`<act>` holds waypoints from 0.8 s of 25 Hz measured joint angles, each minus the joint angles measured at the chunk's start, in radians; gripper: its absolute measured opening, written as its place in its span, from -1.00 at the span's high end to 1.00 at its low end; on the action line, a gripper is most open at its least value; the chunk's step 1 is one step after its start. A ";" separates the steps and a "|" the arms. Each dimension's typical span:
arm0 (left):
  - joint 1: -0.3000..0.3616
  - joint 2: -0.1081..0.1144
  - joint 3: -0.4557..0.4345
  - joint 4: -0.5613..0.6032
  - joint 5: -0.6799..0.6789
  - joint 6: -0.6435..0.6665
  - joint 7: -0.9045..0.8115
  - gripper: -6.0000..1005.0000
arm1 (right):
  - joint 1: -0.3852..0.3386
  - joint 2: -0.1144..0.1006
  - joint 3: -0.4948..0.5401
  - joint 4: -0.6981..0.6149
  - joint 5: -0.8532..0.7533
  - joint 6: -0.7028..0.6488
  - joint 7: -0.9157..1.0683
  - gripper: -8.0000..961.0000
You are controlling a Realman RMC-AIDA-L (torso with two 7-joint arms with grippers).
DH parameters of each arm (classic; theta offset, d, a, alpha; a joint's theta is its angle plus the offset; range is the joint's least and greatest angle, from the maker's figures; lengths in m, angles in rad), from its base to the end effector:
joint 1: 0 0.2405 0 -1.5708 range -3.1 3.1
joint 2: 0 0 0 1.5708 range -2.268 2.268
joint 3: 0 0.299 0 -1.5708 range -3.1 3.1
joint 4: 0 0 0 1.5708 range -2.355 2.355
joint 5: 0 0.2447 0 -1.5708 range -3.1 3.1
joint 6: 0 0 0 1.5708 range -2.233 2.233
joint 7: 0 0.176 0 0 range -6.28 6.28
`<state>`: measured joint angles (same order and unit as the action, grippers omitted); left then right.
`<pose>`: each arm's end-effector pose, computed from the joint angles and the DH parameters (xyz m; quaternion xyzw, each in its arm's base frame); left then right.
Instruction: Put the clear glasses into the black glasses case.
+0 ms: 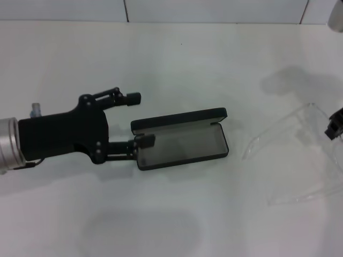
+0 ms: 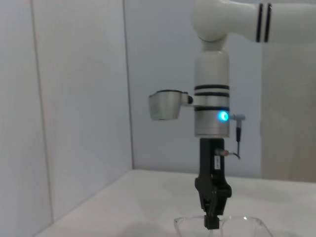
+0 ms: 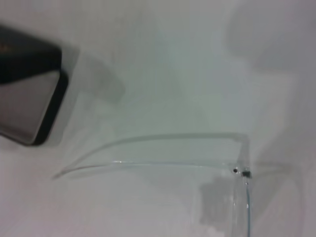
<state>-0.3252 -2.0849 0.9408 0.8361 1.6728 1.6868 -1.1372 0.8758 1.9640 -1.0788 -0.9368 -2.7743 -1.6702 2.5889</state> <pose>-0.2860 0.3363 -0.0301 -0.9401 -0.0510 -0.3068 0.1395 0.2496 0.4644 0.0103 -0.8431 0.4519 -0.2403 0.1651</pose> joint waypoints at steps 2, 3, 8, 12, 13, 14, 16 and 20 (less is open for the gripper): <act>0.005 -0.001 -0.007 0.000 -0.024 0.001 0.000 -0.62 | -0.015 0.000 0.010 -0.034 0.004 0.002 -0.003 0.86; 0.007 -0.001 -0.007 0.000 -0.038 0.002 0.000 -0.62 | -0.024 0.000 0.023 -0.050 0.011 0.002 -0.009 0.86; 0.016 0.000 -0.008 0.000 -0.103 0.002 -0.001 -0.62 | -0.067 -0.001 0.122 -0.104 0.076 0.001 -0.060 0.86; 0.020 0.001 -0.008 0.000 -0.147 0.002 -0.006 -0.61 | -0.138 -0.001 0.206 -0.173 0.193 0.019 -0.111 0.86; 0.020 0.001 -0.008 0.000 -0.151 0.003 -0.007 -0.61 | -0.153 -0.001 0.214 -0.182 0.223 0.028 -0.121 0.86; 0.020 0.000 -0.008 0.000 -0.163 0.003 -0.007 -0.61 | -0.179 -0.001 0.226 -0.193 0.278 0.046 -0.141 0.86; 0.020 -0.001 -0.005 0.000 -0.186 0.004 -0.008 -0.61 | -0.223 -0.002 0.238 -0.196 0.383 0.084 -0.184 0.86; 0.014 -0.004 0.006 0.000 -0.256 0.004 -0.014 -0.60 | -0.306 0.003 0.285 -0.168 0.622 0.146 -0.311 0.86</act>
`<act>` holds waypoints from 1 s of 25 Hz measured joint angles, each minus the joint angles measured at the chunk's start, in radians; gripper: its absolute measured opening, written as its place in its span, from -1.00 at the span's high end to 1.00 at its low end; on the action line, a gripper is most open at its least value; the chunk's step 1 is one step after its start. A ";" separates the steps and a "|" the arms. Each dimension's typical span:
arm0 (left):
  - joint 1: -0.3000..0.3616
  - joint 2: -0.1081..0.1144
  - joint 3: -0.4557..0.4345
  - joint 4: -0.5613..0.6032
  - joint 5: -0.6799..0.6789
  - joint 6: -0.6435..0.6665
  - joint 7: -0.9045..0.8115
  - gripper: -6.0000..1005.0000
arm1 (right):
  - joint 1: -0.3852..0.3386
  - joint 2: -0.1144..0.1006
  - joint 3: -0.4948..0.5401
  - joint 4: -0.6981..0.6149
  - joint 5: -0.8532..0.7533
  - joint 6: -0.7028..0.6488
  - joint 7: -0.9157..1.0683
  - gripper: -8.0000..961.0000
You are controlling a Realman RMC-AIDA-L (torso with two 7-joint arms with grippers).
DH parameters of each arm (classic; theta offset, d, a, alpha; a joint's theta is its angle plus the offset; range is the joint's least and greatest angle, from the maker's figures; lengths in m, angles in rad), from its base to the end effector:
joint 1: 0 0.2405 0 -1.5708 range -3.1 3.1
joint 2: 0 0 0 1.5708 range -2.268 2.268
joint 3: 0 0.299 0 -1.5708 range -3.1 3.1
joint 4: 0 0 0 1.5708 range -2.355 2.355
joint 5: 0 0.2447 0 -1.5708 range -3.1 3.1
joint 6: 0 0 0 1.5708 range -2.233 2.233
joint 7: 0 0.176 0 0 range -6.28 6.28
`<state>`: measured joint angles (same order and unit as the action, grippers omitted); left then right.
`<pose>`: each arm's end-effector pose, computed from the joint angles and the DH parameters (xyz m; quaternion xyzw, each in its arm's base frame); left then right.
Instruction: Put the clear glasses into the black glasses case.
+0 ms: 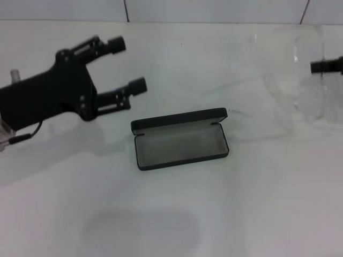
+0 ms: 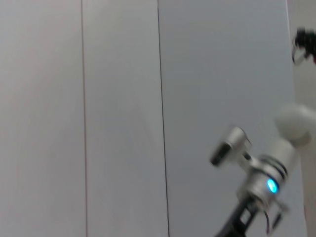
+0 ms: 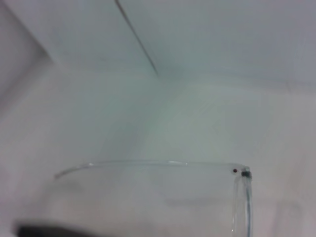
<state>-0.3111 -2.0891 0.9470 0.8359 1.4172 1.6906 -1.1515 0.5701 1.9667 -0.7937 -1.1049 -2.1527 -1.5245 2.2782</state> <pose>-0.2629 0.3472 -0.0006 -0.8902 -0.0490 -0.4095 0.1936 0.2693 0.4495 0.0695 -0.8723 0.4226 0.1427 0.2004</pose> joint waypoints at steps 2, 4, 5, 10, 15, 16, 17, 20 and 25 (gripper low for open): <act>-0.002 -0.001 0.015 0.000 -0.051 0.000 -0.001 -0.60 | -0.035 0.011 0.042 0.052 0.148 0.012 -0.089 0.87; -0.005 -0.001 0.034 0.000 -0.108 0.000 -0.001 -0.60 | -0.059 0.017 0.068 0.131 0.289 0.012 -0.176 0.87; -0.007 0.000 0.046 0.001 -0.133 0.000 -0.001 -0.60 | -0.066 0.016 0.075 0.192 0.359 0.006 -0.222 0.87; -0.040 0.001 0.082 0.004 -0.238 0.010 -0.003 -0.59 | -0.053 0.009 0.077 0.436 0.490 -0.047 -0.373 0.87; -0.097 0.000 0.084 -0.027 -0.253 0.002 0.001 -0.59 | -0.037 0.028 0.069 0.503 0.501 -0.116 -0.426 0.87; -0.107 0.000 0.083 -0.042 -0.267 -0.002 0.003 -0.59 | -0.037 0.031 0.069 0.503 0.502 -0.131 -0.428 0.87; -0.121 0.000 0.081 -0.061 -0.286 -0.006 0.007 -0.59 | -0.036 0.034 0.069 0.504 0.502 -0.148 -0.429 0.87; -0.172 0.001 0.076 -0.120 -0.323 -0.014 0.019 -0.58 | -0.031 0.040 0.068 0.508 0.498 -0.199 -0.431 0.87; -0.216 0.002 0.080 -0.138 -0.323 -0.021 0.030 -0.22 | -0.017 0.042 0.065 0.546 0.497 -0.264 -0.427 0.87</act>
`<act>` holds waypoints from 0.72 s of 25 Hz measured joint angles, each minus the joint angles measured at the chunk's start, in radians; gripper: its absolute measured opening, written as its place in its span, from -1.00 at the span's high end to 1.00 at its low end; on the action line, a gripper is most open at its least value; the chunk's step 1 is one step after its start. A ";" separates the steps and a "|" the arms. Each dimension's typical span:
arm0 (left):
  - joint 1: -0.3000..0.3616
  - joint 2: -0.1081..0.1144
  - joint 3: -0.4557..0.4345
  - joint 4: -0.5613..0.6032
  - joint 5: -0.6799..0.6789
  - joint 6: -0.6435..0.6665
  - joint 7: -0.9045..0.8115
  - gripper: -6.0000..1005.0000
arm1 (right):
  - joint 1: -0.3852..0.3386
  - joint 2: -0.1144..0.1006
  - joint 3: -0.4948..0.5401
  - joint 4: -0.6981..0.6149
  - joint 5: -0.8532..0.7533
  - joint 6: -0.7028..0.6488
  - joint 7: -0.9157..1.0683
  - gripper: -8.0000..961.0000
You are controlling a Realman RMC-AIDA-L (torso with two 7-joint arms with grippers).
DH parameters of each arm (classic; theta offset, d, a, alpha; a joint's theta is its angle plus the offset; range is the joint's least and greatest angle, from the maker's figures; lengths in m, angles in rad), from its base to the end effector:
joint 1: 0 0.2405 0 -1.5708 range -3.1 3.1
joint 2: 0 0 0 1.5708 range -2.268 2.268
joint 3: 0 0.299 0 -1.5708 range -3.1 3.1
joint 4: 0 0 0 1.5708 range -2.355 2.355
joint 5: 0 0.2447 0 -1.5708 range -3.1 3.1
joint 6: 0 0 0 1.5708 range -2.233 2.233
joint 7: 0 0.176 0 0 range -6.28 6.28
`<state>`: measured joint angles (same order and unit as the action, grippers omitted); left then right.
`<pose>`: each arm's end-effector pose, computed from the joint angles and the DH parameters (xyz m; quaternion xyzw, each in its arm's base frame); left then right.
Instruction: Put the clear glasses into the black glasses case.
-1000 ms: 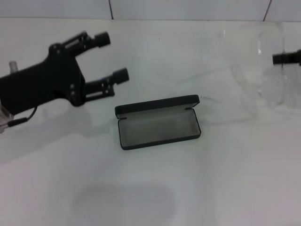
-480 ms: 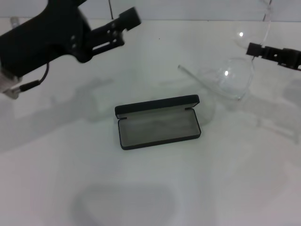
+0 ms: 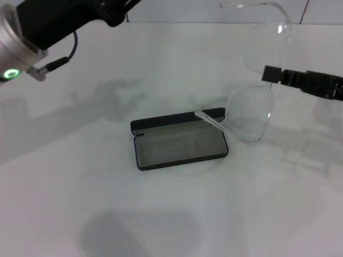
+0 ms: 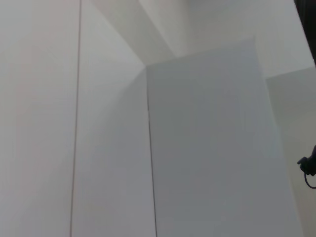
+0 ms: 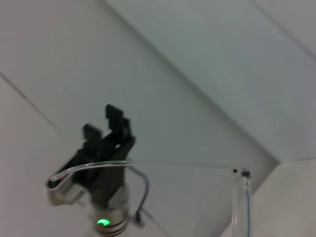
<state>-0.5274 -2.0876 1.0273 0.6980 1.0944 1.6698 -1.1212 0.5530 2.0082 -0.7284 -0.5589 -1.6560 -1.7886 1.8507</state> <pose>-0.1757 0.4011 0.0098 -0.8207 -0.0009 -0.5428 0.1784 0.2555 0.3839 -0.0012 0.8301 -0.3706 -0.4161 0.0220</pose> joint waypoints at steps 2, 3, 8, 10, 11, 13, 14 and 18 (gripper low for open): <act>-0.012 -0.002 0.003 -0.006 0.001 -0.002 0.005 0.09 | 0.012 0.000 -0.005 0.019 0.000 -0.021 0.000 0.87; -0.016 -0.002 0.004 -0.010 0.001 -0.002 0.006 0.33 | 0.020 0.001 -0.008 0.029 0.000 -0.028 0.000 0.87; -0.029 -0.002 0.029 -0.050 0.001 0.002 0.016 0.53 | 0.059 0.006 -0.011 0.091 0.009 -0.046 0.001 0.87; -0.029 -0.002 0.075 -0.054 -0.004 0.004 0.037 0.61 | 0.079 0.006 -0.011 0.114 0.011 -0.047 0.003 0.87; -0.028 -0.003 0.088 -0.053 -0.005 0.005 0.042 0.65 | 0.089 0.007 -0.011 0.126 0.011 -0.047 0.004 0.87; -0.028 -0.003 0.130 -0.048 -0.014 0.005 0.054 0.73 | 0.110 0.008 -0.011 0.143 0.012 -0.047 0.005 0.87; -0.027 -0.004 0.151 -0.047 -0.022 0.005 0.056 0.77 | 0.121 0.010 -0.011 0.154 0.011 -0.047 0.005 0.87; -0.028 -0.005 0.176 -0.046 -0.039 0.006 0.057 0.87 | 0.162 0.014 -0.013 0.185 0.005 -0.036 0.005 0.87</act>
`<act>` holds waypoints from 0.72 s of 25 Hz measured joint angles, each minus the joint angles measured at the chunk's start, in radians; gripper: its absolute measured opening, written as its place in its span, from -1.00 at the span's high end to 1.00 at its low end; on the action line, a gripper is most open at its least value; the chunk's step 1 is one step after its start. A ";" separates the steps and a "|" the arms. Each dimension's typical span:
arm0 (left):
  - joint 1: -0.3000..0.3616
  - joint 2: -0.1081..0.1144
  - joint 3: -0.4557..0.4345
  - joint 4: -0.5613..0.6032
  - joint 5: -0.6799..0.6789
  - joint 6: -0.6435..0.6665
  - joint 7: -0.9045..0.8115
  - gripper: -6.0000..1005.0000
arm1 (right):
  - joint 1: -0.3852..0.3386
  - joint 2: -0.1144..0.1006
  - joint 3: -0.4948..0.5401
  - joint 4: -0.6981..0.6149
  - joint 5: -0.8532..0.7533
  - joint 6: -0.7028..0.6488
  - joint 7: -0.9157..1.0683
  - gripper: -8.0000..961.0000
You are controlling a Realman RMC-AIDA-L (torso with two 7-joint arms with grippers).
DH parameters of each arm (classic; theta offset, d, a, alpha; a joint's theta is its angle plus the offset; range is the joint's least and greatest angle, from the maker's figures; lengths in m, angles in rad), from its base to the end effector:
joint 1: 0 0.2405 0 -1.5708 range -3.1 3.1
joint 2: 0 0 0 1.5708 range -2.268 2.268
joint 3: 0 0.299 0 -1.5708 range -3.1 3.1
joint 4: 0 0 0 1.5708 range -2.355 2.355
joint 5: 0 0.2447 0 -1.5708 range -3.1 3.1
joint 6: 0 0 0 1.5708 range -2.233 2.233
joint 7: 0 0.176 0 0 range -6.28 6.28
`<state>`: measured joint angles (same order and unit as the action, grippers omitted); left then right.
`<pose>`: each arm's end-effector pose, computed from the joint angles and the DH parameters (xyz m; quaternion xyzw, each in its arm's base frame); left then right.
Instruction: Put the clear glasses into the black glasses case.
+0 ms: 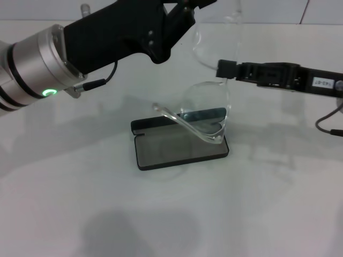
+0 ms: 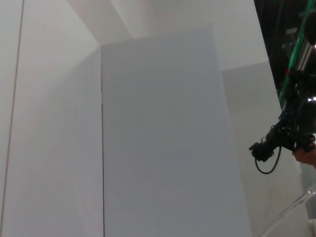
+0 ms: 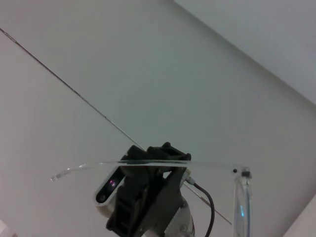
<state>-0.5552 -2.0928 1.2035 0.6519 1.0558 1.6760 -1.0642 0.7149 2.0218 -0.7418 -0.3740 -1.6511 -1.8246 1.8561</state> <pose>-0.1552 0.3866 -0.0314 -0.8392 0.0180 -0.5322 0.1109 0.2015 0.3949 -0.0364 0.8167 -0.3687 -0.4261 0.1241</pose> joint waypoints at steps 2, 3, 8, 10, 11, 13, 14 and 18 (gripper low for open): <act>-0.001 -0.001 0.010 0.000 -0.004 0.001 0.001 0.92 | 0.011 0.000 -0.012 0.009 0.000 0.013 0.000 0.87; -0.001 -0.001 0.015 0.000 -0.007 0.001 0.002 0.92 | 0.012 0.000 -0.020 0.010 0.001 0.019 0.001 0.87; 0.006 0.002 0.017 -0.001 -0.039 0.001 0.032 0.92 | 0.012 0.000 -0.050 0.011 0.006 0.028 0.003 0.87; 0.008 0.005 0.008 -0.005 -0.050 0.000 0.034 0.92 | 0.007 0.001 -0.050 0.011 0.014 0.023 0.003 0.87; 0.009 0.005 0.004 -0.005 -0.052 0.000 0.035 0.92 | 0.005 0.001 -0.051 0.011 0.017 0.020 0.003 0.87; 0.011 0.005 -0.002 -0.002 -0.053 0.000 0.036 0.92 | 0.005 0.001 -0.061 0.012 0.017 0.019 0.003 0.87; 0.011 0.004 -0.002 -0.001 -0.054 0.000 0.036 0.91 | 0.006 0.001 -0.071 0.012 0.017 0.022 0.004 0.87; -0.002 0.002 0.034 0.000 -0.053 0.001 0.037 0.91 | 0.013 0.003 -0.098 0.012 0.025 0.052 0.010 0.87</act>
<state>-0.5577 -2.0908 1.2374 0.6520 1.0029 1.6774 -1.0268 0.7283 2.0252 -0.8397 -0.3619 -1.6264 -1.7730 1.8665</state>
